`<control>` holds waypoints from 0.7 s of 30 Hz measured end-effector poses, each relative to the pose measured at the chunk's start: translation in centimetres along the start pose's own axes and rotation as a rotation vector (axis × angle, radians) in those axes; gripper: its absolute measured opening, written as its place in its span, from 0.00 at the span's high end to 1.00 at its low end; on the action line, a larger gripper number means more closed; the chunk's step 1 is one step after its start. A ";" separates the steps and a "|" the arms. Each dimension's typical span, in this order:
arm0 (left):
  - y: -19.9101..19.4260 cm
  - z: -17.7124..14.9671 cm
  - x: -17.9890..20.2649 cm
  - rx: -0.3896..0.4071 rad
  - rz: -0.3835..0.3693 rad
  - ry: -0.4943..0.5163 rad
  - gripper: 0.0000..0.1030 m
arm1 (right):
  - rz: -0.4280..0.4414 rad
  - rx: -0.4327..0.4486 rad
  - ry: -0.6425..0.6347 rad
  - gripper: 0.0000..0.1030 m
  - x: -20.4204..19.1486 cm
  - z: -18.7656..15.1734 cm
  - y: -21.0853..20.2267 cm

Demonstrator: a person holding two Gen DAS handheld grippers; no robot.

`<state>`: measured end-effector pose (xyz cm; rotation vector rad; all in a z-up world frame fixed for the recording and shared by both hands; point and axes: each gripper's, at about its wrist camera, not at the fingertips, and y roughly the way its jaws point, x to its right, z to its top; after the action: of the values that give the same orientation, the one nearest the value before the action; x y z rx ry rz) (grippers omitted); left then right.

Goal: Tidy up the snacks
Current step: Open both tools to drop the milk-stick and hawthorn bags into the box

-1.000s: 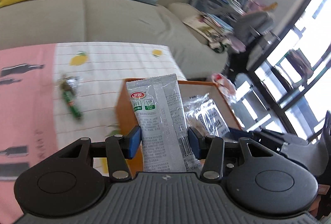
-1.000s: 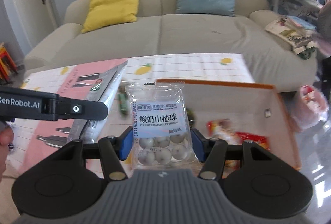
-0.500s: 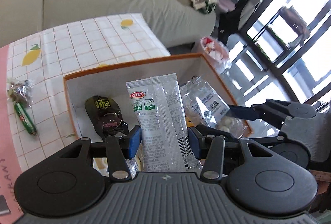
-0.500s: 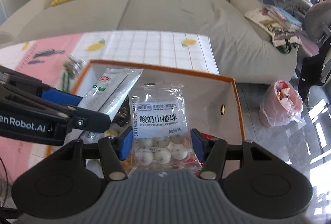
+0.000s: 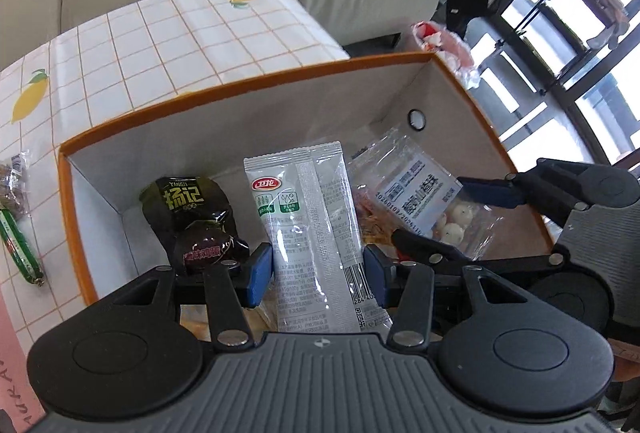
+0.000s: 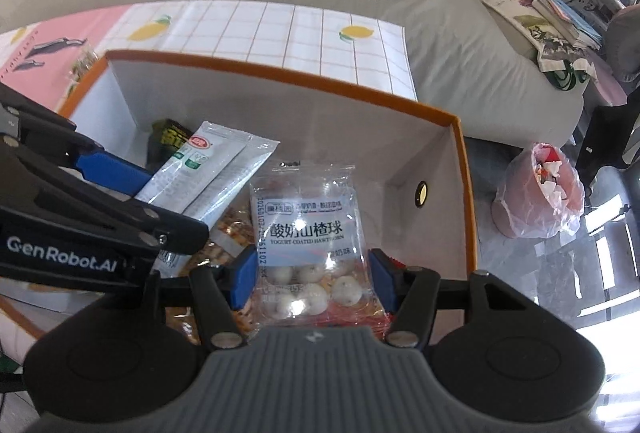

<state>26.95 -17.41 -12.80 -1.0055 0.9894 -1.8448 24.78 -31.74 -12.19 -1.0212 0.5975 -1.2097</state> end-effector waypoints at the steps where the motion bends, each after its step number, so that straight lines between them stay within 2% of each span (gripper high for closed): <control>1: 0.2 0.2 0.1 0.000 -0.001 0.002 0.46 | -0.006 -0.003 -0.007 0.44 0.0 0.0 0.4; 9: 0.7 0.8 0.1 -0.009 0.008 -0.014 0.44 | -0.023 -0.020 -0.048 0.42 -0.5 0.2 2.1; 17: -0.3 0.8 0.2 0.009 0.003 -0.008 0.24 | -0.043 -0.027 -0.071 0.39 -0.6 0.6 1.2; 21: -1.7 0.8 0.5 0.027 0.019 0.014 0.22 | -0.065 -0.021 -0.078 0.32 -0.7 1.0 0.1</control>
<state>27.03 -17.40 -10.89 -0.9645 0.9764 -1.8476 25.45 -30.74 -11.93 -1.1078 0.5203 -1.2164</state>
